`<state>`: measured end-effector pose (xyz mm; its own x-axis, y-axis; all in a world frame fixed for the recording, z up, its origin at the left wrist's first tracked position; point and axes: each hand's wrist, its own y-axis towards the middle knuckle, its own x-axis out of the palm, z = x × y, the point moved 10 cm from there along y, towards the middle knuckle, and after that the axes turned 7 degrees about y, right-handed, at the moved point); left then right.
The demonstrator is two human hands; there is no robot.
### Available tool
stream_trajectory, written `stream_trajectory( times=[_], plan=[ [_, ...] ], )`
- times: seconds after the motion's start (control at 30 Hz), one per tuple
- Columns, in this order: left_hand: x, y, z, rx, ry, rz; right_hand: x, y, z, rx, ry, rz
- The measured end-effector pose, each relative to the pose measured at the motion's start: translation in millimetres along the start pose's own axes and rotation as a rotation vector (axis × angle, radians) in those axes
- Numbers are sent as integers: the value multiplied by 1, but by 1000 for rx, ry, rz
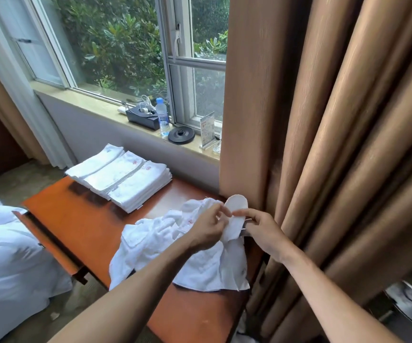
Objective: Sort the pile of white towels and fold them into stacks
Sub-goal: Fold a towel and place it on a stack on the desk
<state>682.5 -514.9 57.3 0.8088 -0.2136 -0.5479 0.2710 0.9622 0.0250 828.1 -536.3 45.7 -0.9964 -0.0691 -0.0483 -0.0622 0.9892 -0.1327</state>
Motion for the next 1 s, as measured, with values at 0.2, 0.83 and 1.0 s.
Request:
stream_trajectory(
  times=[0.2,0.83,1.0],
  plan=[
    [-4,-6,-7,-19,-134,28,1,1,-10,-141,-180,22],
    [-15,-10,3,-14,-389,124,-8,2,-36,-293,-621,28],
    [-13,-12,13,31,-309,98,-13,5,-31,-271,-635,59]
  ],
)
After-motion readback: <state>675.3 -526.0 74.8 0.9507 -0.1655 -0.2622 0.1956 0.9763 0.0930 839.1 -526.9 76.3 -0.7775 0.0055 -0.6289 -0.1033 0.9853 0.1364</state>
